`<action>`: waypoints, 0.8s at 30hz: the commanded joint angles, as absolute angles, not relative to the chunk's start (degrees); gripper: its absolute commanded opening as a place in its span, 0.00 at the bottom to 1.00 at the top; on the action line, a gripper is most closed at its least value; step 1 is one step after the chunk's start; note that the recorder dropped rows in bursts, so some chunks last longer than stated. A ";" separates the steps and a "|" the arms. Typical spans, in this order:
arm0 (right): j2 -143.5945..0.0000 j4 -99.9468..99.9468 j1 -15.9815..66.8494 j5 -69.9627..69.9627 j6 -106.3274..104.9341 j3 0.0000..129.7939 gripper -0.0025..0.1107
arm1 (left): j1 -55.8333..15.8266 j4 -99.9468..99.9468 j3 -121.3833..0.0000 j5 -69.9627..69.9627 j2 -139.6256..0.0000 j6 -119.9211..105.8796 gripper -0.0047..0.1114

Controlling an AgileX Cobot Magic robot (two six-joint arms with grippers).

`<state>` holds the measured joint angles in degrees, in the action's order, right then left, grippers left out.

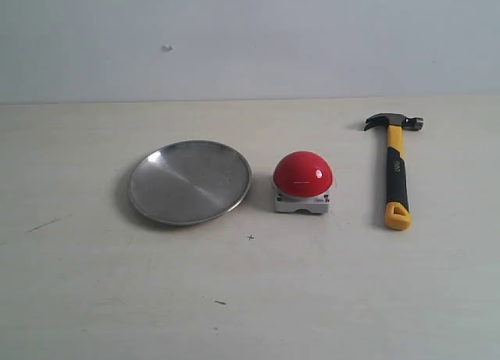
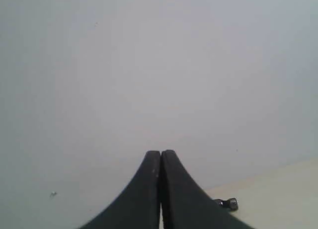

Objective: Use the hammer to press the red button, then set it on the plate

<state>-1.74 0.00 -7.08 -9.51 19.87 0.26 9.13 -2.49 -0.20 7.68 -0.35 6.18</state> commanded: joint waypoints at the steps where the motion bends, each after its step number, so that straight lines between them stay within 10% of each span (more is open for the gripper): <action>1: -1.42 -0.58 -7.32 -16.72 21.63 0.00 0.02 | 9.33 -2.47 0.00 7.62 0.00 6.18 0.04; 11: -2.14 -4.05 -7.32 -31.73 37.38 3.78 0.02 | 9.33 -2.47 0.00 7.62 0.00 6.18 0.04; 24: -36.39 2.30 -7.32 -9.47 17.98 37.09 0.02 | 9.33 -2.47 0.00 7.62 0.00 6.18 0.04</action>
